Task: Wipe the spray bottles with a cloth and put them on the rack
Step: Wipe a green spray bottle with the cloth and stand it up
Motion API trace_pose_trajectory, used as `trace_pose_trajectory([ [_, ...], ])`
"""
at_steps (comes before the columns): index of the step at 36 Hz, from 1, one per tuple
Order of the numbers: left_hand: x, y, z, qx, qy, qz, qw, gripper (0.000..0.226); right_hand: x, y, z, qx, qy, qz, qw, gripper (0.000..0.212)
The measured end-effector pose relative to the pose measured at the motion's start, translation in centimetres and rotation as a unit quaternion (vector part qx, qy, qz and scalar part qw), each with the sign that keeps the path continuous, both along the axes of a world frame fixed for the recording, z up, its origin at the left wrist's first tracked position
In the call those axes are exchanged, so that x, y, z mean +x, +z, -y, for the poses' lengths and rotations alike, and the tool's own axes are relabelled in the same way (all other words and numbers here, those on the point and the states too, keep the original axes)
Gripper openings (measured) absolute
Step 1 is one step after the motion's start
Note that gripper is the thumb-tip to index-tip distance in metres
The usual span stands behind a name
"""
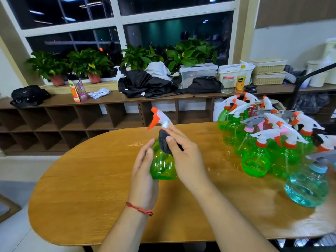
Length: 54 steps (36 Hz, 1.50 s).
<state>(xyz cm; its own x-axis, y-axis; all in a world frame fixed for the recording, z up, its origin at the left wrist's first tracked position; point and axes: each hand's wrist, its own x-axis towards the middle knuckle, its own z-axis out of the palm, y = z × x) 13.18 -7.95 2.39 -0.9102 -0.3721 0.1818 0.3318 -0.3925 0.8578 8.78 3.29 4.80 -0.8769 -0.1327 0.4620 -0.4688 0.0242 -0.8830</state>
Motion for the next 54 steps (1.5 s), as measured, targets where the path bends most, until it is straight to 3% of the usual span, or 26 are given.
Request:
trace_pose_trajectory([
  [3, -0.5, -0.8, 0.1, 0.043, 0.024, -0.001, 0.999, 0.032, 1.3, -0.9, 0.8, -0.047, 0.005, 0.018, 0.999, 0.034],
  [6, -0.3, -1.5, -1.2, 0.016, 0.039, 0.019, 0.999, 0.036, 1.4, -2.2, 1.1, -0.012, -0.040, 0.013, 0.999, 0.034],
  [10, -0.4, -2.7, -1.7, -0.119, 0.090, 0.041, 0.988, 0.043, 0.3, -2.8, 0.3, -0.012, -0.048, 0.043, 0.998, 0.032],
  [13, -1.4, -2.7, -0.5, -0.244, 0.108, 0.069, 0.961, 0.035, 0.0, -2.7, 0.1, 0.000, -0.066, 0.032, 0.997, 0.033],
  [15, -1.7, -2.2, -0.3, -0.271, 0.110, 0.060, 0.955, 0.037, 0.0, -2.2, 0.2, 0.015, -0.078, 0.014, 0.997, 0.033],
  [23, -1.4, -0.8, -0.9, -0.233, 0.083, 0.027, 0.969, 0.038, -1.0, 1.0, 0.5, 0.017, -0.037, 0.039, 0.998, 0.032],
  [26, -1.3, -0.3, -0.5, -0.169, 0.049, 0.022, 0.984, 0.039, -1.0, 1.5, 0.0, 0.010, 0.008, 0.044, 0.999, 0.035],
  [30, -1.3, 0.4, -0.5, 0.001, 0.006, 0.016, 1.000, 0.052, 0.7, 0.7, 0.0, 0.043, 0.009, -0.008, 0.999, 0.036],
  [34, -1.7, 0.9, 0.8, 0.060, 0.005, 0.046, 0.997, 0.062, 3.5, -2.3, 0.5, 0.071, -0.022, -0.067, 0.995, 0.037],
  [40, -1.2, 0.7, 0.3, 0.039, -0.027, 0.032, 0.998, 0.063, 2.0, -0.8, -0.1, 0.056, -0.003, -0.018, 0.998, 0.036],
  [45, -1.3, 0.4, -0.2, -0.075, -0.033, 0.032, 0.996, 0.072, -1.9, 2.1, -0.4, 0.018, 0.039, 0.068, 0.997, 0.037],
  [46, -1.4, 0.3, -0.1, -0.130, -0.027, 0.036, 0.991, 0.067, -2.2, 2.1, -0.4, 0.014, 0.048, 0.079, 0.996, 0.037],
  [48, -1.4, 0.7, -0.1, -0.192, -0.042, 0.042, 0.980, 0.034, -2.4, 1.8, -0.4, 0.003, 0.057, 0.090, 0.994, 0.037],
  [51, -1.1, 0.9, 0.1, -0.170, -0.050, 0.045, 0.983, 0.037, -2.5, 0.8, -0.8, -0.035, 0.071, 0.110, 0.991, 0.035],
  [54, -1.1, 1.2, 0.0, -0.082, -0.032, 0.041, 0.995, 0.047, -1.9, -1.0, -0.8, -0.106, 0.069, 0.139, 0.982, 0.033],
])
